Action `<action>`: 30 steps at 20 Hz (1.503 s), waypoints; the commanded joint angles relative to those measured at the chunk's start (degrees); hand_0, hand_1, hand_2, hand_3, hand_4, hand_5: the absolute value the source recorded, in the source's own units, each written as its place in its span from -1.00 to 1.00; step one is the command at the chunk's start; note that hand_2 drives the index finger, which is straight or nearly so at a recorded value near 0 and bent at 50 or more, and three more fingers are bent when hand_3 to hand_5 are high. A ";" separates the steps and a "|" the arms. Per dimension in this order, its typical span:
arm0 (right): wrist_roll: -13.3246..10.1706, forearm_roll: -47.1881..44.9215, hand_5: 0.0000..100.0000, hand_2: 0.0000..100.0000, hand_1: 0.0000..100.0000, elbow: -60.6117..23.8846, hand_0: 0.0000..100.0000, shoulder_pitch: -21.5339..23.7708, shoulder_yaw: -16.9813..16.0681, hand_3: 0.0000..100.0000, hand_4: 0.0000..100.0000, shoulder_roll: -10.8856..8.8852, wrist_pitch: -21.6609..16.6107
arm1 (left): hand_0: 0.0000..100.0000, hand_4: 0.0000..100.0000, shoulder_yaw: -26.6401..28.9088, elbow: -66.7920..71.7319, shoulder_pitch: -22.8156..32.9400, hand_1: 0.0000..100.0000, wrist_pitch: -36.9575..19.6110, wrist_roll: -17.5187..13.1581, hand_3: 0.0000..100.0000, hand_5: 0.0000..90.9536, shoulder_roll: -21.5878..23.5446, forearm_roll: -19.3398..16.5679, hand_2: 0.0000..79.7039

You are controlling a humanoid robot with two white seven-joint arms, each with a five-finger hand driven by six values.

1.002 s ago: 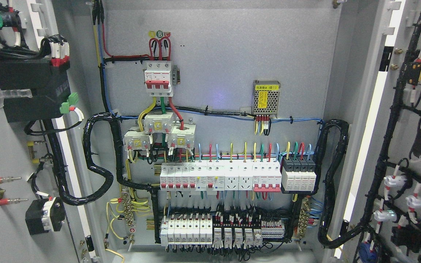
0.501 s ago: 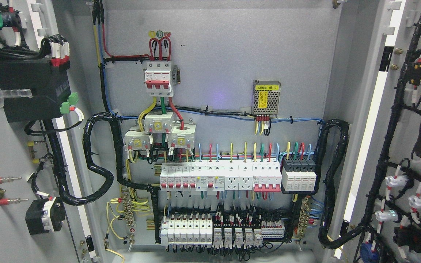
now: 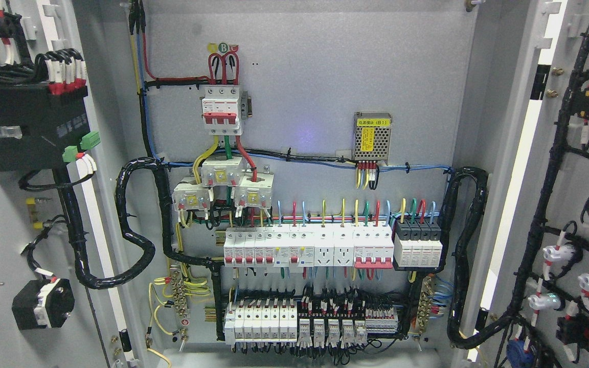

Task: Open door with both hands

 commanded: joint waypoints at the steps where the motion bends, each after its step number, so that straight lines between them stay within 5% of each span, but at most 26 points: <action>1: -0.02 -3.23 -1.00 -1.00 -0.22 1.90 -0.76 1.46 -4.86 -1.00 -1.00 0.02 0.02 | -0.76 -1.00 11.39 4.32 0.17 -0.22 -39.14 -0.24 -1.00 -1.00 5.74 4.96 -1.00; 21: -0.02 -8.69 -1.00 -1.00 -0.22 7.35 -0.76 1.55 -9.00 -1.00 -1.00 -0.86 0.46 | -0.76 -1.00 16.67 30.52 -9.50 -0.22 -38.52 -0.24 -1.00 -1.00 20.86 12.70 -1.00; 30: -0.02 -8.86 -1.00 -1.00 -0.22 9.02 -0.76 2.51 -10.93 -1.00 -1.00 -0.69 0.38 | -0.76 -1.00 16.58 41.50 -14.15 -0.22 -38.35 -0.24 -1.00 -1.00 24.03 12.79 -1.00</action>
